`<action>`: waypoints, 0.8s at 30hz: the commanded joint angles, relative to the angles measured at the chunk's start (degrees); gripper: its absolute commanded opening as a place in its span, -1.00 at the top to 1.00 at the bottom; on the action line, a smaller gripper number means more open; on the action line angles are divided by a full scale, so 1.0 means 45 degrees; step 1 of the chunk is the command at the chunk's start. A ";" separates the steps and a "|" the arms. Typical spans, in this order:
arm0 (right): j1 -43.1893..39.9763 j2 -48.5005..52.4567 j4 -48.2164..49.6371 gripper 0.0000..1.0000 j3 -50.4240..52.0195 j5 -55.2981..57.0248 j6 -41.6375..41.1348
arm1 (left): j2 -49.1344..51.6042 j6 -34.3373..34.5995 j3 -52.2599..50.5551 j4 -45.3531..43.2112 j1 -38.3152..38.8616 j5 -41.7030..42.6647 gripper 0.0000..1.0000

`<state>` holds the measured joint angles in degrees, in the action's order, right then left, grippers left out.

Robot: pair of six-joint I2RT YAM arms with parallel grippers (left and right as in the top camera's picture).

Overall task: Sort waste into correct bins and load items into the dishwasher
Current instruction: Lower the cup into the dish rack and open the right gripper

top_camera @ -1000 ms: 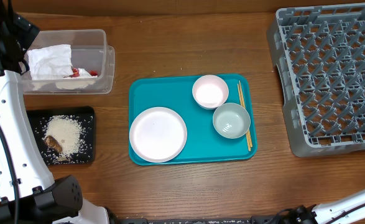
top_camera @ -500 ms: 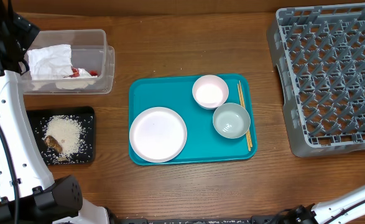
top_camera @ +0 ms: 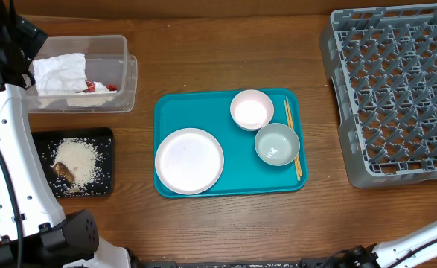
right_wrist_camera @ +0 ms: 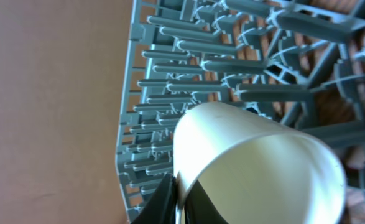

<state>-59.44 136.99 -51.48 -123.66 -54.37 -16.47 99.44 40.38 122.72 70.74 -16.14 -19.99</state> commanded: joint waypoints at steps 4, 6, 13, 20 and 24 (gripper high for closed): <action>-0.0087 0.0612 -0.0695 0.75 0.0296 0.4590 0.0495 | 0.0044 0.0078 0.0024 -0.0005 0.0010 -0.0219 -1.00; -0.0102 0.0607 -0.0787 0.71 0.0296 0.4741 0.0481 | 0.0044 0.0078 0.0024 -0.0005 0.0010 -0.0219 -1.00; -0.0238 0.0481 -0.1258 0.65 0.0199 0.6645 0.0423 | 0.0044 0.0078 0.0024 -0.0010 0.0010 -0.0219 -1.00; -0.0325 0.0272 -0.1802 0.62 0.0199 0.8174 0.0345 | 0.0044 0.0078 0.0024 -0.0005 0.0010 -0.0219 -1.00; -0.0525 0.0248 -0.2254 0.56 0.0199 0.8558 0.0330 | 0.0044 0.0078 0.0024 -0.0005 0.0005 -0.0223 -1.00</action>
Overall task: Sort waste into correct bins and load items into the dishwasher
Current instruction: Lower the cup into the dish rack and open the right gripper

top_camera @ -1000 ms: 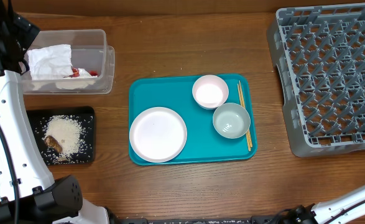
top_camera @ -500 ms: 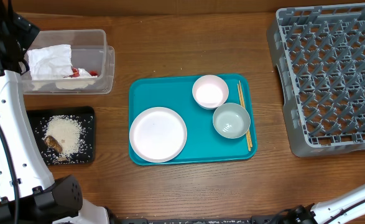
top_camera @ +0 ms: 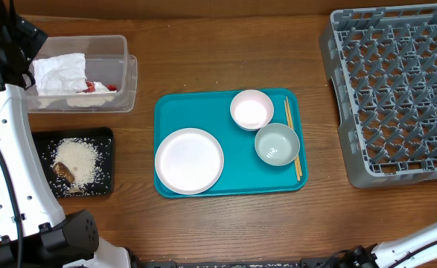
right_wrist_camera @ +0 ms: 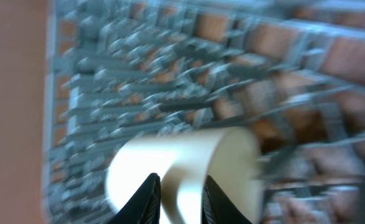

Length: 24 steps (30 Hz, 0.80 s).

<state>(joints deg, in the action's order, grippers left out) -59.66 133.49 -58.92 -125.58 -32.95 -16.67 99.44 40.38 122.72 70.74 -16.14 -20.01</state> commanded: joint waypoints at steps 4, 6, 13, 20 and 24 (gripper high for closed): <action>-0.0763 0.0928 -0.1107 0.56 0.0627 0.4590 0.0165 | 0.0044 0.0078 0.0024 -0.0005 0.0010 -0.0219 -1.00; -0.0923 0.0753 -0.1316 0.56 0.0627 0.4852 -0.0107 | 0.0044 0.0083 0.0024 -0.0005 0.0010 -0.0204 -1.00; -0.1098 -0.0738 -0.1399 0.56 0.0627 0.4770 -0.0695 | 0.0058 0.0083 0.0024 -0.0005 0.0019 -0.0209 -1.00; -0.0112 -0.1865 -0.0908 0.57 0.0627 0.3939 -0.0685 | 0.0058 0.0078 0.0024 -0.0005 0.0019 -0.0214 -1.00; 0.0772 -0.1923 -0.0641 0.57 0.0631 0.3968 -0.0364 | 0.0058 0.0078 0.0024 -0.0005 0.0005 -0.0214 -1.00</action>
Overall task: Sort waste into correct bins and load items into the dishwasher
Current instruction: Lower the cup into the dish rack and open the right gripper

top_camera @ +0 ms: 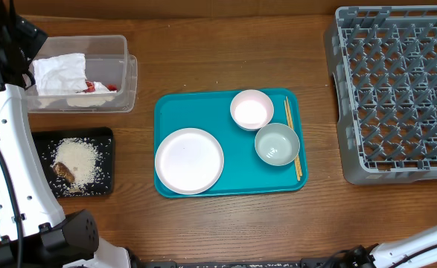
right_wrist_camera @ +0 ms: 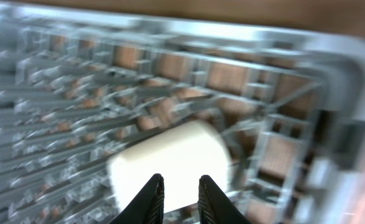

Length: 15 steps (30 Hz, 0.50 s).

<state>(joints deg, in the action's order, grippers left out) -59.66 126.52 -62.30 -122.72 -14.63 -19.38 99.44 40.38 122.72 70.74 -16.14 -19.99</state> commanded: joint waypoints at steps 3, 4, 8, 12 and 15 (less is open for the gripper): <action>0.1501 -0.0374 0.0364 0.59 -0.0005 -0.0092 0.0753 | 0.0058 0.0078 0.0024 -0.0005 0.0005 -0.0219 -1.00; 0.1724 -0.0374 0.0457 0.60 -0.0005 -0.0049 0.0787 | 0.0058 0.0078 0.0024 -0.0010 0.0005 -0.0219 -1.00; 0.2487 -0.0262 0.0709 0.66 0.0034 0.1345 0.0641 | 0.0058 0.0078 0.0024 -0.0005 0.0005 -0.0219 -1.00; 0.2905 0.0141 0.0617 0.87 0.0034 0.2720 0.0636 | 0.0058 0.0078 0.0024 -0.0005 0.0005 -0.0219 -1.00; 0.2948 0.0461 0.0316 0.88 0.0049 0.3317 0.0461 | 0.0058 0.0078 0.0024 -0.0005 0.0010 -0.0219 -1.00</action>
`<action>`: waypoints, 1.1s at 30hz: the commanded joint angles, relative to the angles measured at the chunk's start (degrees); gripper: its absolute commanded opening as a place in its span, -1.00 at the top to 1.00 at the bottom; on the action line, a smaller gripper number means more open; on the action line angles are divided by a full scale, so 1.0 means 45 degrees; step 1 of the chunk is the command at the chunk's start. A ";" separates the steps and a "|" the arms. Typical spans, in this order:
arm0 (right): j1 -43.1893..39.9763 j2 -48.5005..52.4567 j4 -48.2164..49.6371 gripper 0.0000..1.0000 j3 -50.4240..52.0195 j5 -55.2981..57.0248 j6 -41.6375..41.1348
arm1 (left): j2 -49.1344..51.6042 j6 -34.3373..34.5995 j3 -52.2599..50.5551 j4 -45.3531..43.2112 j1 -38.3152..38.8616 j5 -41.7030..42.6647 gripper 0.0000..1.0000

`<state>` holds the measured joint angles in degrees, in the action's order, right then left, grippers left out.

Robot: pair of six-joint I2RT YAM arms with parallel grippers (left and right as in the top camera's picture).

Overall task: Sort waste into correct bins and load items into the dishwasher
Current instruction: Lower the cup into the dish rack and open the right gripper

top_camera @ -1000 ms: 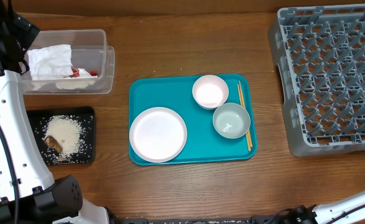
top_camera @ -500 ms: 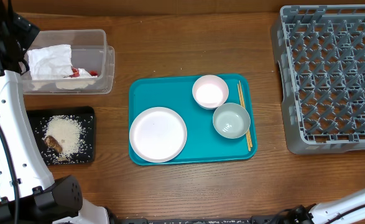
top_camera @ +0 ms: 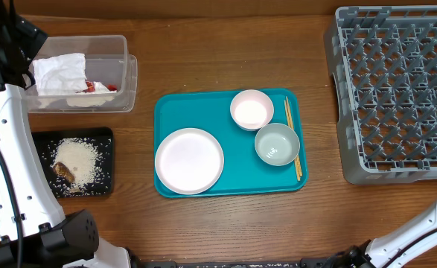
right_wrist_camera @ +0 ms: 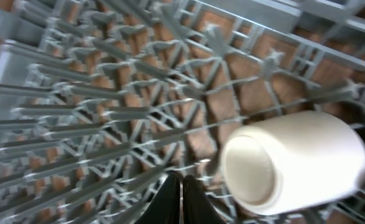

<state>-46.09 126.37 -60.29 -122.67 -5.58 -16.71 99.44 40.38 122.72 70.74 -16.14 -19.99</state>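
Observation:
A white cup [right_wrist_camera: 300, 163] lies on its side among the tines of the grey dishwasher rack [right_wrist_camera: 107, 112], free of any grip. Just left of it my right gripper [right_wrist_camera: 181, 186] is shut, with its black fingers pressed together and nothing between them. From overhead the rack [top_camera: 397, 89] stands at the right and the cup does not show. On the teal tray [top_camera: 196, 112] sit a white plate [top_camera: 189, 161], a white bowl [top_camera: 252, 109], a green bowl [top_camera: 277, 144] and chopsticks [top_camera: 292, 138]. The left arm runs up the left edge; its fingers do not show.
A clear bin [top_camera: 80, 73] with crumpled paper and wrappers stands at the back left. Below it a black tray [top_camera: 39, 141] holds rice and a food scrap. The right arm [top_camera: 434, 223] enters at the bottom right corner.
My right gripper's fingers stood apart over the cup; now they are shut together beside it, and the cup lies free on the rack. The arm's end now shows at the overhead view's right edge.
My right gripper held the white cup over the rack, which sat skewed on the table. Then the cup hung lower over the tines. Later the rack sat square and the fingers stood apart above the cup. Now the cup rests in the rack, released.

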 commanded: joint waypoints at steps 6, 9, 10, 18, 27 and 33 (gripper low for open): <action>-0.0253 0.0597 -0.0593 0.92 0.0083 0.1894 -0.0656 | 0.0058 0.0078 0.0024 -0.0005 0.0005 -0.0219 -1.00; -0.0311 0.0607 -0.0729 0.92 0.0112 0.1894 -0.0612 | 0.0058 0.0078 0.0024 -0.0005 0.0010 -0.0219 -1.00; -0.0311 0.0607 -0.0787 0.92 0.0117 0.1923 -0.0583 | 0.0058 0.0078 0.0024 -0.0005 0.0010 -0.0219 -1.00; -0.0350 0.0534 -0.2244 0.92 -0.0068 0.5017 -0.2380 | 0.0058 0.0078 0.0024 -0.0005 0.0005 -0.0219 -1.00; -0.0418 -0.0729 -0.3512 0.93 -0.1336 0.5654 -0.3633 | 0.0058 0.0078 0.0024 -0.0005 0.0005 -0.0219 -1.00; -0.0403 -0.1715 -0.3526 0.92 -0.1715 0.4770 -0.3429 | 0.0058 0.0078 0.0024 -0.0010 0.0010 -0.0219 -1.00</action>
<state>-48.23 123.98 -76.47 -127.94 17.39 -31.79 99.44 40.38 122.72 70.76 -16.14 -19.99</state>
